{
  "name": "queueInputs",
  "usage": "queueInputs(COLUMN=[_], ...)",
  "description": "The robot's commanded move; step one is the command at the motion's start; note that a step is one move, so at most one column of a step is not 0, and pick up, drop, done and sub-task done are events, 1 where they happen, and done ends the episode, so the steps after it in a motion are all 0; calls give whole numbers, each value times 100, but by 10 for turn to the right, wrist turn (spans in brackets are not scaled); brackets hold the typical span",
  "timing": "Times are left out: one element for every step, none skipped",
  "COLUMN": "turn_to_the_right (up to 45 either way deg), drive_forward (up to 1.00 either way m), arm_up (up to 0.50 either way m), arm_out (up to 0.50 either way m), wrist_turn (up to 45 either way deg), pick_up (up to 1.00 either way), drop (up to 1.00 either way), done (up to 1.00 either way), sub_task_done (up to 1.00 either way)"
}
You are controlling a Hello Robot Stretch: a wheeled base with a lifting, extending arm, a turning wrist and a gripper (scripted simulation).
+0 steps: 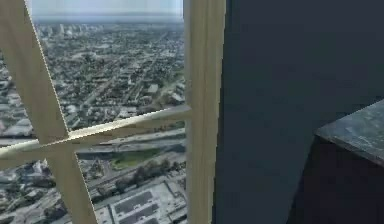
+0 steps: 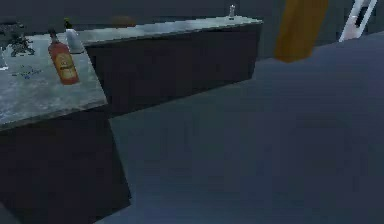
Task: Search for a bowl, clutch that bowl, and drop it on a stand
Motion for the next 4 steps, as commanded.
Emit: queueInputs(turn_to_the_right=[450,450,450,150], drive_forward=[0,0,0,0], arm_up=[0,0,0,0], arm_out=[0,0,0,0], wrist_turn=[0,0,0,0], pick_up=[0,0,0,0], drop=[0,0,0,0], done=[0,0,0,0], sub_task_done=[0,0,0,0])
